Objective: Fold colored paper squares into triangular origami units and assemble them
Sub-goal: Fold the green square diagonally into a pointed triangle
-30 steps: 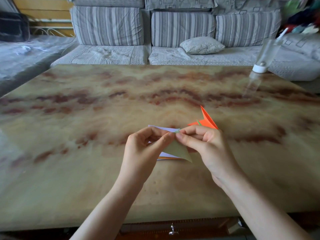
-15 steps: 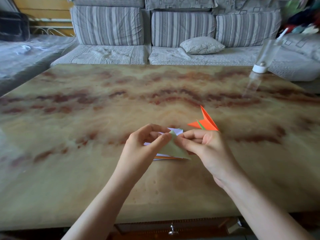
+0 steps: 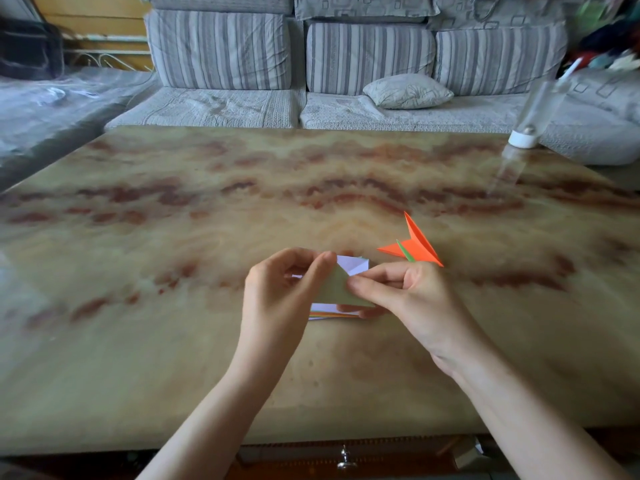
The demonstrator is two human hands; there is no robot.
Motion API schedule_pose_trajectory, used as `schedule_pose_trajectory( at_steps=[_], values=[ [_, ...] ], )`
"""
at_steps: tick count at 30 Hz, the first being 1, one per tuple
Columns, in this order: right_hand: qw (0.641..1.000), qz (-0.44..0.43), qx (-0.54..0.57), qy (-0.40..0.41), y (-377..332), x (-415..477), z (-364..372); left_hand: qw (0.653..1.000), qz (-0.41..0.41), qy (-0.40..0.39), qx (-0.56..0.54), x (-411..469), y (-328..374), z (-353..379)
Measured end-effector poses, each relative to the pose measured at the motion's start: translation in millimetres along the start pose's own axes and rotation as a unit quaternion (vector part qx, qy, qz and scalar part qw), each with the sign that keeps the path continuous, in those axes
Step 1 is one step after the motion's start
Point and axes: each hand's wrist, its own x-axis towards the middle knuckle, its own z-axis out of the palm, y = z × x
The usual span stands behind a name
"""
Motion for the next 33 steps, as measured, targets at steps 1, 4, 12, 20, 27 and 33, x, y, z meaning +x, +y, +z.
schedule_pose_trajectory(
  at_steps=[1, 4, 12, 20, 27, 33],
  values=[
    [1.000, 0.002, 0.005, 0.001, 1, 0, -1, 1.000, -0.002, 0.003, 0.002, 1, 0, -1],
    [1.000, 0.001, 0.004, -0.002, 1, -2, -2, 1.000, -0.014, 0.005, -0.005, 2, -1, -2],
    [0.999, 0.005, -0.006, -0.037, -3, -7, -5, 1.000, -0.015, 0.011, 0.004, 3, -4, -3],
    [0.998, 0.023, -0.013, -0.060, -4, -7, -9, 0.999, -0.031, 0.019, -0.007, 9, -10, -7],
    [0.999, 0.029, -0.020, -0.036, -5, -9, -21, 0.995, -0.041, 0.059, -0.070, 23, -7, -25],
    [1.000, 0.004, 0.004, 0.010, -6, -8, -13, 0.996, -0.061, 0.019, -0.064, 12, -6, -13]
  ],
)
